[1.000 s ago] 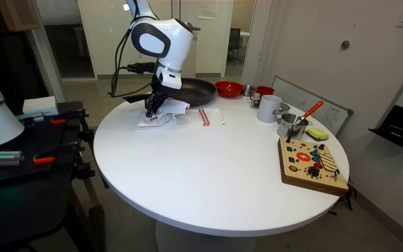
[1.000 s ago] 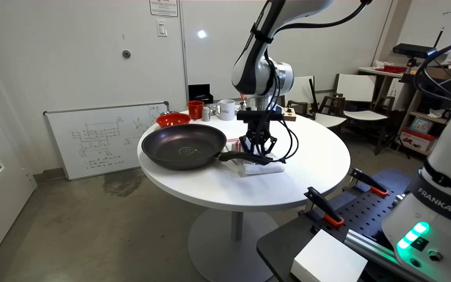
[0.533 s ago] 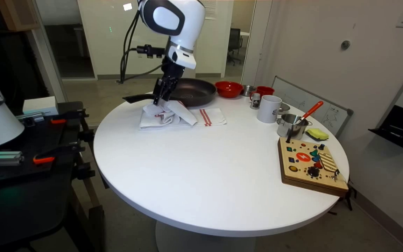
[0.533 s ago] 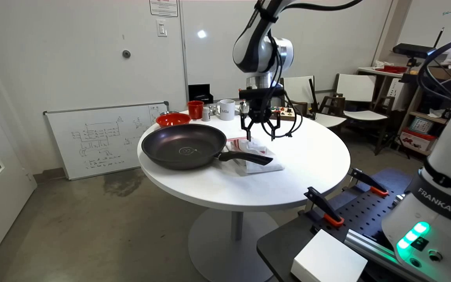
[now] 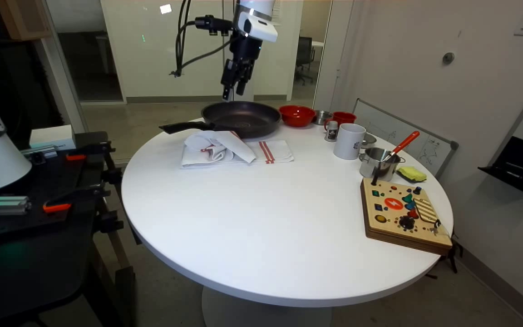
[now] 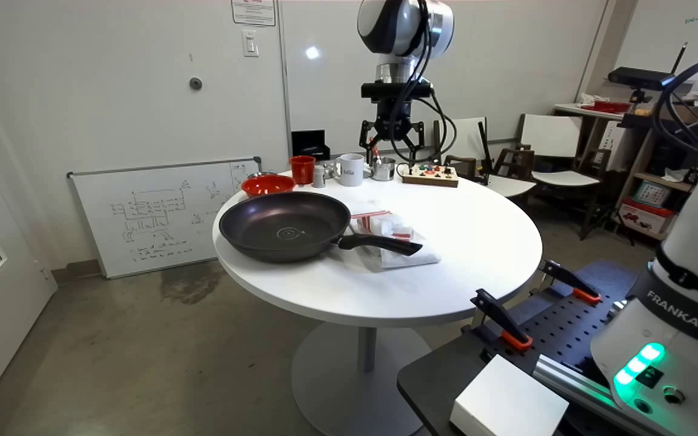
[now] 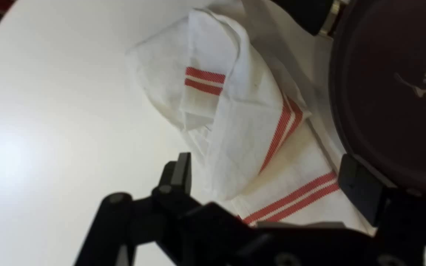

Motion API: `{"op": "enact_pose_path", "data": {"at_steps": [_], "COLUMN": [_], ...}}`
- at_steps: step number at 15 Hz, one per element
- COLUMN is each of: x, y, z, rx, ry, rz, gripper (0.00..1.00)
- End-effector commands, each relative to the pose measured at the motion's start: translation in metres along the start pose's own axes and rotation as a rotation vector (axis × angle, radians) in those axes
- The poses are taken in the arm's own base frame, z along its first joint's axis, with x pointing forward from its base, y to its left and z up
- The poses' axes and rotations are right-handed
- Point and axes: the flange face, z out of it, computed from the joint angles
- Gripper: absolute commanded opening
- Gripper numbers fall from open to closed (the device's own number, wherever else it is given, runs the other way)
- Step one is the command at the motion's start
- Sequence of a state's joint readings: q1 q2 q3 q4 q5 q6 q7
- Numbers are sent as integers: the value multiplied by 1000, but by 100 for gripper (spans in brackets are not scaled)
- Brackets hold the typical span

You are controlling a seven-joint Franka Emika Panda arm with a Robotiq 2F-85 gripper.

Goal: Fold the towel twice.

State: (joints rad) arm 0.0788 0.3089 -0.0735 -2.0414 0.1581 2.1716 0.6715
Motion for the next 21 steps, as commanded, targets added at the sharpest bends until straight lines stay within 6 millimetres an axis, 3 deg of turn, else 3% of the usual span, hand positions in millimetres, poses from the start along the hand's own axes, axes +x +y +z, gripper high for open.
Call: {"op": "enact_pose_path", "data": {"at_steps": [1, 11, 21], "x": [21, 75, 133], "y": [-21, -55, -64], "z": [22, 85, 127], "rx": [74, 99, 48], "ry": [96, 257, 297], "rz": [86, 186, 338], "gripper": [100, 100, 100]}}
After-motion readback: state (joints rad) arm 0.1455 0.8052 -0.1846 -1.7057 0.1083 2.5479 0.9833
